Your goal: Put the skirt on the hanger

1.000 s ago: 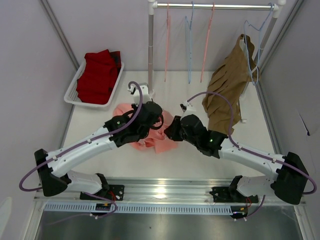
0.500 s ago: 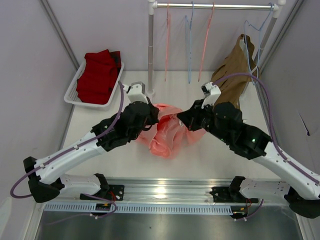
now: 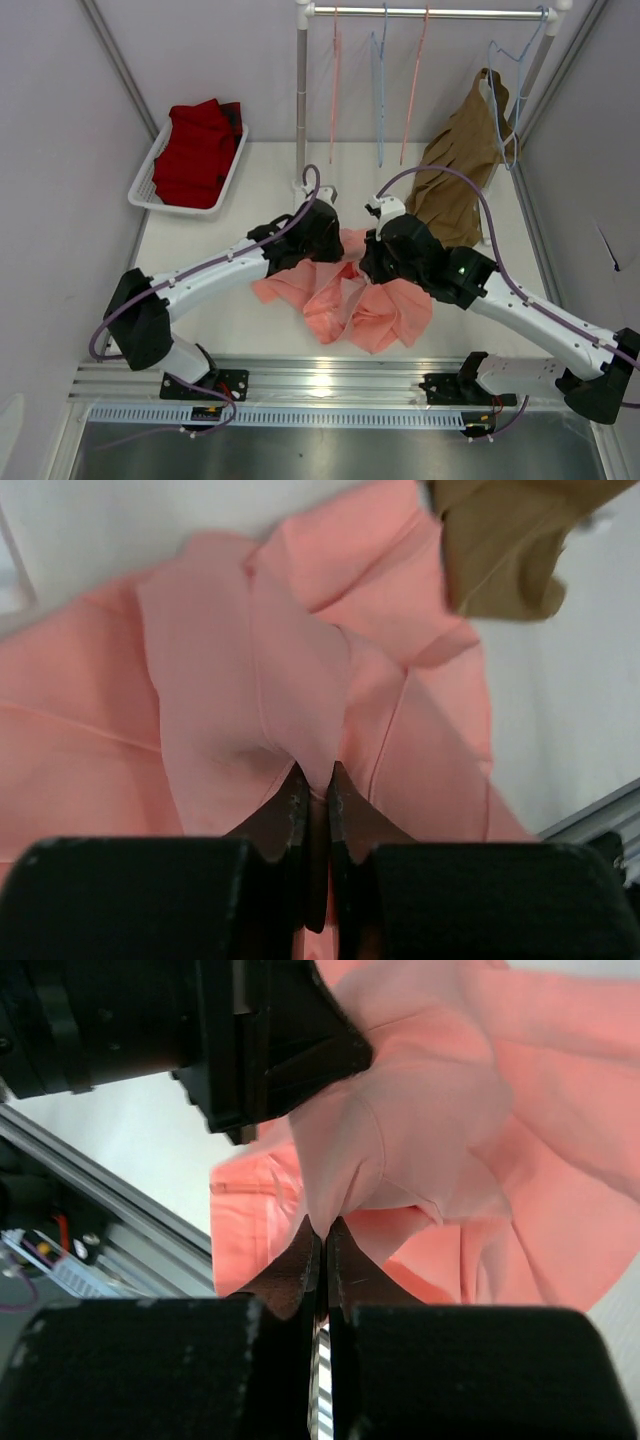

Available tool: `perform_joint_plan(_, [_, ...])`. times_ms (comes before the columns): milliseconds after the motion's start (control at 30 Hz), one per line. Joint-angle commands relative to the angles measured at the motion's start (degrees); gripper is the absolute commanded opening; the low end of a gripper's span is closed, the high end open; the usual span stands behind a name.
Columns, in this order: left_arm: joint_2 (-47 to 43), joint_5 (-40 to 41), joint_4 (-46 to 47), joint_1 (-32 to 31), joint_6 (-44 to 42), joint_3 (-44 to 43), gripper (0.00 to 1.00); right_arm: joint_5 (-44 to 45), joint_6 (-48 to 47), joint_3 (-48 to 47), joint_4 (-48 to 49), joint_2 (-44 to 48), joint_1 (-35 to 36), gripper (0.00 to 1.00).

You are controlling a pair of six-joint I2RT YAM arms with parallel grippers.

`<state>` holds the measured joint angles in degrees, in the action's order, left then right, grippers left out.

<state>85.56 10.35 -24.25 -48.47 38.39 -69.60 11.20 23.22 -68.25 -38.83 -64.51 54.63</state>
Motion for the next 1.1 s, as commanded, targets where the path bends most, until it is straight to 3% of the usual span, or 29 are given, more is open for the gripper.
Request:
perform_joint_plan(0, [-1.27,-3.84,2.44,0.66,-1.57,5.08,0.22,-0.83,-0.29,1.36,2.79,1.32,-0.14,0.0])
perform_joint_plan(67, [-2.76,-3.93,4.55,0.04,-1.22,8.84,0.4,-0.83,0.15,2.85,3.41,1.32,-0.31,0.0])
perform_joint_plan(167, [-6.71,-1.65,4.91,-1.18,-1.13,12.64,0.57,-0.83,0.77,4.26,3.93,1.4,-0.32,0.0])
perform_joint_plan(267, [-12.94,2.73,3.08,-2.76,-1.13,15.98,0.64,-0.13,1.39,5.93,4.11,1.49,-0.4,0.0])
perform_joint_plan(467, [-19.81,8.98,-2.81,-7.5,1.5,20.38,0.68,-0.21,1.56,6.29,4.46,1.32,-1.28,0.0])
perform_joint_plan(733, [-29.12,14.43,-9.67,-12.0,20.21,31.6,0.68,-0.74,1.39,6.2,3.85,0.88,-4.27,0.0])
perform_joint_plan(900, [-32.82,12.6,-7.39,-12.53,28.47,38.65,0.67,-2.5,1.04,7.16,4.2,1.76,-6.11,0.0])
perform_joint_plan(1067, [-32.65,12.06,1.02,-12.44,29.02,41.91,0.7,-3.29,0.6,7.78,4.11,2.63,-7.08,0.0])
